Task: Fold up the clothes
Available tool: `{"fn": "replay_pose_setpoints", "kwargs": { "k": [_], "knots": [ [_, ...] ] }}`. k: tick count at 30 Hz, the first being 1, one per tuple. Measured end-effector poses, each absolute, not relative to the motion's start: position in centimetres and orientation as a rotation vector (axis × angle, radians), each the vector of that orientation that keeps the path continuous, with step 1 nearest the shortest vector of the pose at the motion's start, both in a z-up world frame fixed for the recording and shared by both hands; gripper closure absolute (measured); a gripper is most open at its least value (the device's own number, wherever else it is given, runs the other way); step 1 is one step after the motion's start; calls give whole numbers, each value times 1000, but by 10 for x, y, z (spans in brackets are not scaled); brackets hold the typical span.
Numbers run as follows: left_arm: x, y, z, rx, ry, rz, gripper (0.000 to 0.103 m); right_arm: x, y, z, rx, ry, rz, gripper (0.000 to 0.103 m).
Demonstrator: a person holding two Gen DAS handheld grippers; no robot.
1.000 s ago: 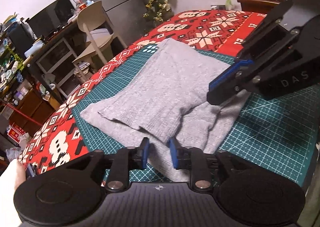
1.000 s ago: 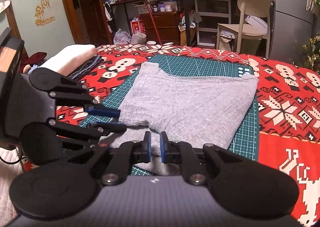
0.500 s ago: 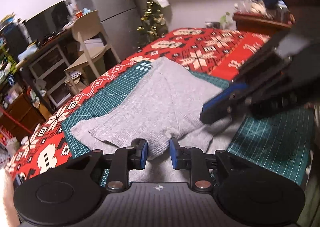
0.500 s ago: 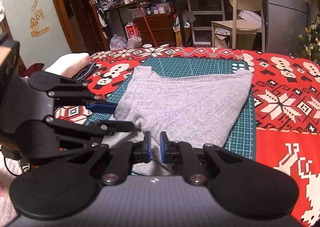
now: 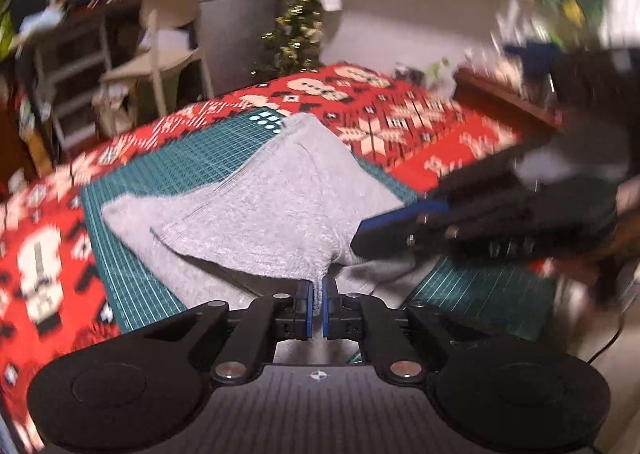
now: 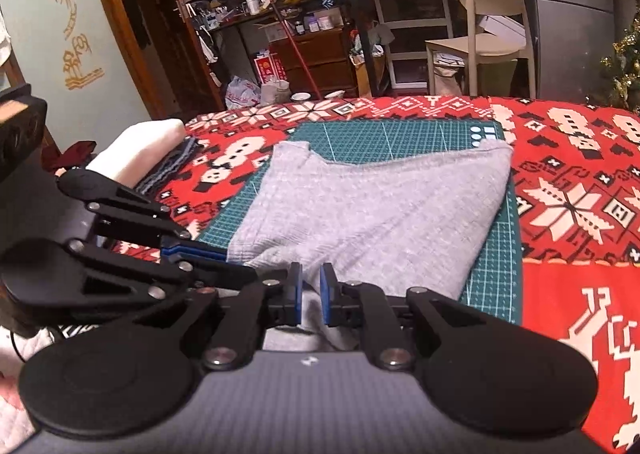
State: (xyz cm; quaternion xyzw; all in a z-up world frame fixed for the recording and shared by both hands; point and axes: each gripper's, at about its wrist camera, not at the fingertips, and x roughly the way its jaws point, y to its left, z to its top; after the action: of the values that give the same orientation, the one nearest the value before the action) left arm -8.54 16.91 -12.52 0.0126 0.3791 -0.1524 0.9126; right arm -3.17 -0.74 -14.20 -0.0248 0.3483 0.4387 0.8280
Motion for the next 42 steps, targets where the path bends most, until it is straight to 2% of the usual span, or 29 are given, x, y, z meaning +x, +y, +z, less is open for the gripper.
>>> {"fn": "replay_pose_setpoints", "kwargs": {
  "k": [6,13,17,19,24,29,31,33,34,35,42],
  "knots": [
    [-81,185,-139,-106,877,-274,99,-21,-2,-157,-30,809,913,92],
    [-89,190,-142,-176,900,-271,97,-23,-2,-157,-23,820,929,92],
    [-100,208,-132,-242,846,-250,96,-25,-2,-145,-19,786,948,92],
    [-98,218,-126,-253,803,-209,89,-23,-1,-141,-8,773,951,92],
    [-67,235,-120,-208,707,-87,88,-16,1,-137,7,769,940,92],
    [-29,241,-131,-153,727,-26,86,-11,-1,-139,15,779,923,92],
    [-21,242,-136,-162,744,-32,82,-8,-2,-140,22,783,918,92],
    [-19,242,-139,-164,753,-29,83,-5,-2,-142,26,790,914,92],
    [-19,242,-140,-167,753,-31,95,-3,-2,-143,32,795,915,92],
    [-20,242,-140,-171,747,-35,102,-1,-2,-143,40,799,917,92],
    [-29,238,-124,-95,653,23,102,7,9,-148,53,814,940,92]
  ]
}}
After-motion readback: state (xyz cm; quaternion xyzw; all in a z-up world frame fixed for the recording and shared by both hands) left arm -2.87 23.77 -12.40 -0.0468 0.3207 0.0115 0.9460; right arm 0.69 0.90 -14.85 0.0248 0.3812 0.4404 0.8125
